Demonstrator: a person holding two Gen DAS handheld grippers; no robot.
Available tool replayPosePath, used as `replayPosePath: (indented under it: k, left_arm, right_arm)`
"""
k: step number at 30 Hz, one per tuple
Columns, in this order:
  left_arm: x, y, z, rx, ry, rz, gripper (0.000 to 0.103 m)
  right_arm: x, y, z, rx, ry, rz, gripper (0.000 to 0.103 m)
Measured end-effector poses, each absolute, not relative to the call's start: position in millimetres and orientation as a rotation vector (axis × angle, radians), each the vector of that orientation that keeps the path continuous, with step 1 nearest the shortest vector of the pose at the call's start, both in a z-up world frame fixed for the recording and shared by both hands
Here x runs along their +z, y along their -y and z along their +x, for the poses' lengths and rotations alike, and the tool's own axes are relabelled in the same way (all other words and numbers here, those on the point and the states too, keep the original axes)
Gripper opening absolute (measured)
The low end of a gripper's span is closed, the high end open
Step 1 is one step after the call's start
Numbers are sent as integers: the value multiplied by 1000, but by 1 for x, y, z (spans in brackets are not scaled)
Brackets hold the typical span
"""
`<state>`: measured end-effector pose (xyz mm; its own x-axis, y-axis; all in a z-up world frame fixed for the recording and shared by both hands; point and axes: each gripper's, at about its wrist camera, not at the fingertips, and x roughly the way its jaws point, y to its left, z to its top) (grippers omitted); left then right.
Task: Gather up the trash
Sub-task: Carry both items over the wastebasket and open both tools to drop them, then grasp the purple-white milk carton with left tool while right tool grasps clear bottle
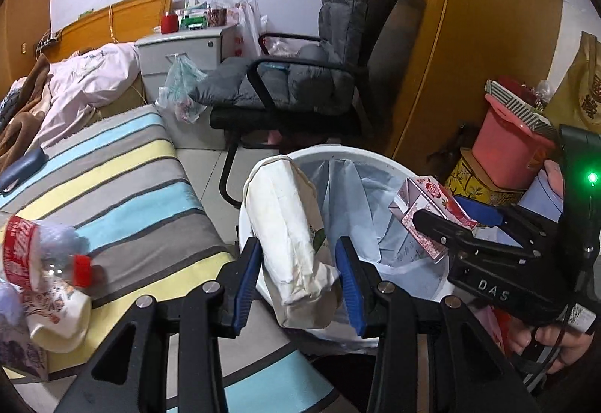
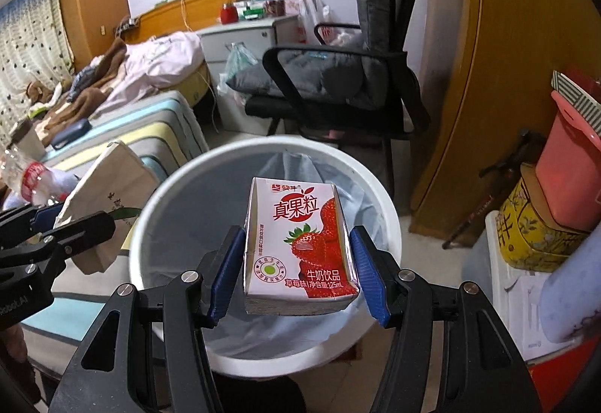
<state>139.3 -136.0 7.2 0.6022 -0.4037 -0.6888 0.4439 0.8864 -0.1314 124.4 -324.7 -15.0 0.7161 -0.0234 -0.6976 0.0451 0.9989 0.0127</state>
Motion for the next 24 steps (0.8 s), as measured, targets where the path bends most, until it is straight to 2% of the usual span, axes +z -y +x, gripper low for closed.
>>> replayPosePath:
  k: [9, 10, 14, 24]
  left_arm:
    - [-6, 150, 152, -502, -823, 73, 51]
    - [-7, 149, 153, -500, -825, 70, 56]
    - [-7, 148, 153, -496, -829, 67, 60]
    - [2, 129, 142, -455, -797, 58, 63]
  right_arm:
    - [-18, 336, 132, -25, -791, 22, 60]
    - [-18, 337, 132, -31, -793, 19, 62]
    - [-19, 338, 130, -39, -787, 17, 66]
    - [-12, 330, 125, -34, -762, 34, 66]
